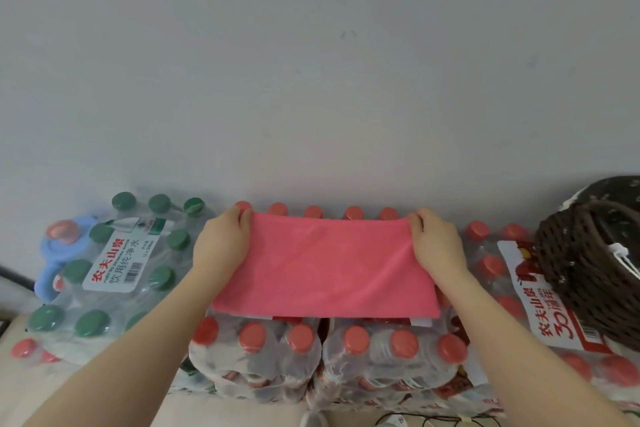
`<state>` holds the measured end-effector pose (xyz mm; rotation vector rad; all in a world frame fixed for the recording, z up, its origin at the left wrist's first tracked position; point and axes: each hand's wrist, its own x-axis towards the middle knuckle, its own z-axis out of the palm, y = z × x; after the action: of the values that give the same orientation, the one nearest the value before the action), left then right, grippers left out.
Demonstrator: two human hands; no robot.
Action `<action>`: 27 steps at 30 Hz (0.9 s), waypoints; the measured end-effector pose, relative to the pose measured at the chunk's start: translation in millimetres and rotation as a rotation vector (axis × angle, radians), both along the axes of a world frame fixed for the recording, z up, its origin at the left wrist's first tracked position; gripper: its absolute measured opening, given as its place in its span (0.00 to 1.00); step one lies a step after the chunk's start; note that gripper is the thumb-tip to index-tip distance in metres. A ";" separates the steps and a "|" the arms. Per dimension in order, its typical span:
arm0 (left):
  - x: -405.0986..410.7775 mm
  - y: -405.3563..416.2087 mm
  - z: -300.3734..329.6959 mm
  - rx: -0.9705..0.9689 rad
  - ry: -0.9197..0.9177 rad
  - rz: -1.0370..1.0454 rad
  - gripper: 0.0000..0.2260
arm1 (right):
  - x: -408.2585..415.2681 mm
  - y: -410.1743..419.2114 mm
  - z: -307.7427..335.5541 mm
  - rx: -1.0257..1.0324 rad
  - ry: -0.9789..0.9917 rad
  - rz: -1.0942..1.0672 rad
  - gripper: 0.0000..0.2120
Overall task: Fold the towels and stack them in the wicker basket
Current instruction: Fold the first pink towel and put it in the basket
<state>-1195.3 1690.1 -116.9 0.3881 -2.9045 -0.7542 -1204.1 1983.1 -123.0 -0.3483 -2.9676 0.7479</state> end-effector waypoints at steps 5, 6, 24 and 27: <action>-11.6 -3.9 -5.5 -0.011 -0.054 -0.046 0.15 | -0.2 -6.8 4.0 0.120 -0.006 -0.004 0.15; -14.6 -4.1 -7.2 -0.064 -0.081 -0.058 0.15 | 0.1 -9.9 5.5 0.158 -0.015 -0.007 0.16; 14.5 20.5 -23.7 -0.319 -0.101 -0.662 0.42 | 32.4 -88.4 -0.4 0.311 -0.091 0.643 0.44; 18.0 3.4 -15.3 -0.341 -0.136 -0.629 0.53 | 30.0 -57.5 0.8 0.345 -0.143 0.588 0.44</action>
<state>-1177.3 1693.5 -132.2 -0.5510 -3.2134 -0.2690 -1174.1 1925.6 -122.2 0.5309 -3.2703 0.2212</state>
